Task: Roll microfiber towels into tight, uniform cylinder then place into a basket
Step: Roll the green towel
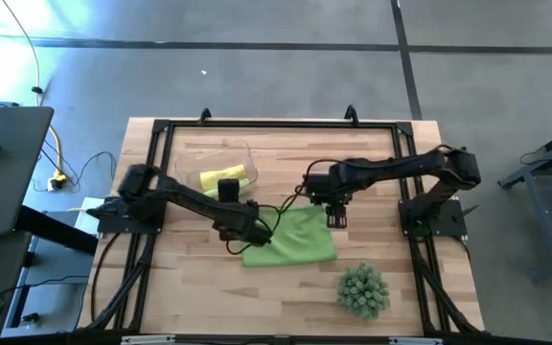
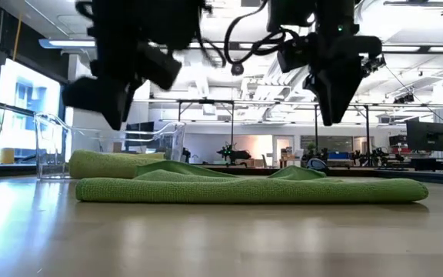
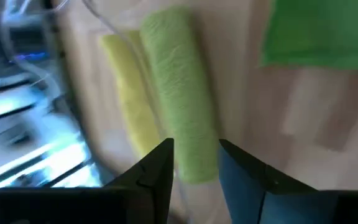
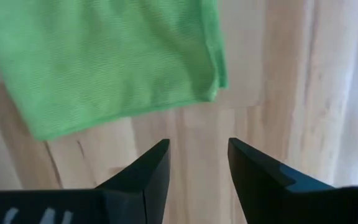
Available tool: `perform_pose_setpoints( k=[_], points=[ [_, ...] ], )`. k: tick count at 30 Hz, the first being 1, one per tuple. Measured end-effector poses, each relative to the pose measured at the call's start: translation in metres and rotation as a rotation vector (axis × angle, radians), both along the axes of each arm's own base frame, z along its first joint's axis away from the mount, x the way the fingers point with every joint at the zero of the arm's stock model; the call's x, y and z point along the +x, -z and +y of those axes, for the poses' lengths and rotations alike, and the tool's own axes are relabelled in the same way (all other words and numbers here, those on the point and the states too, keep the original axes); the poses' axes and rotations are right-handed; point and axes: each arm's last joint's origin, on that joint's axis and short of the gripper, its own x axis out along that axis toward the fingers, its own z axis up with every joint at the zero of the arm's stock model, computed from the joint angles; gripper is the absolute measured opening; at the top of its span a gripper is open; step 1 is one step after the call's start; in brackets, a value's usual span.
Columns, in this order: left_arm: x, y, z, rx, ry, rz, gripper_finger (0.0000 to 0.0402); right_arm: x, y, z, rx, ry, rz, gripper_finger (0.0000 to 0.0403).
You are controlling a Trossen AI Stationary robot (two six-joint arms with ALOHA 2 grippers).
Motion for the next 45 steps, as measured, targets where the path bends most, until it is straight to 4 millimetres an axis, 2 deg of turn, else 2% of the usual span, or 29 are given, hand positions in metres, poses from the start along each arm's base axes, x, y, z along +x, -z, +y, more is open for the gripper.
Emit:
perform_pose_setpoints(
  k=[4, 7, 10, 15, 19, 29, 33, 40, 45],
  points=[
    [-0.024, -0.014, -0.005, -0.135, 0.037, -0.225, 0.0098, 0.002, 0.004, 0.02, -0.019, -0.09, -0.048, 0.0152],
    [-0.041, -0.013, -0.01, -0.249, 0.059, -0.433, 0.0089, -0.008, 0.016, 0.031, -0.038, -0.131, -0.118, 0.0152],
    [-0.049, -0.003, -0.014, -0.332, 0.09, -0.64, 0.0082, -0.023, 0.032, 0.037, -0.06, -0.108, -0.217, 0.0152],
    [-0.05, 0.025, -0.017, -0.434, 0.187, -0.816, 0.0073, -0.033, 0.062, 0.046, -0.058, -0.054, -0.544, 0.0152],
    [-0.048, 0.047, -0.018, -0.437, 0.213, -0.847, 0.0067, -0.036, 0.079, 0.05, -0.052, -0.04, -0.638, 0.0151],
    [-0.035, 0.085, -0.018, -0.419, 0.155, -0.825, 0.005, -0.032, 0.107, 0.048, -0.146, -0.003, -0.487, 0.0138],
    [-0.036, 0.087, -0.022, -0.492, 0.086, -0.838, 0.0045, -0.034, 0.112, 0.046, -0.208, -0.011, -0.44, 0.0138],
    [-0.035, 0.074, -0.042, -0.759, 0.011, -0.931, 0.0038, -0.029, 0.113, 0.028, -0.372, -0.145, -0.426, 0.0138],
    [-0.034, 0.072, -0.045, -0.749, 0.061, -0.93, 0.0032, -0.016, 0.105, 0.01, -0.451, -0.213, -0.516, 0.0138]
  ],
)
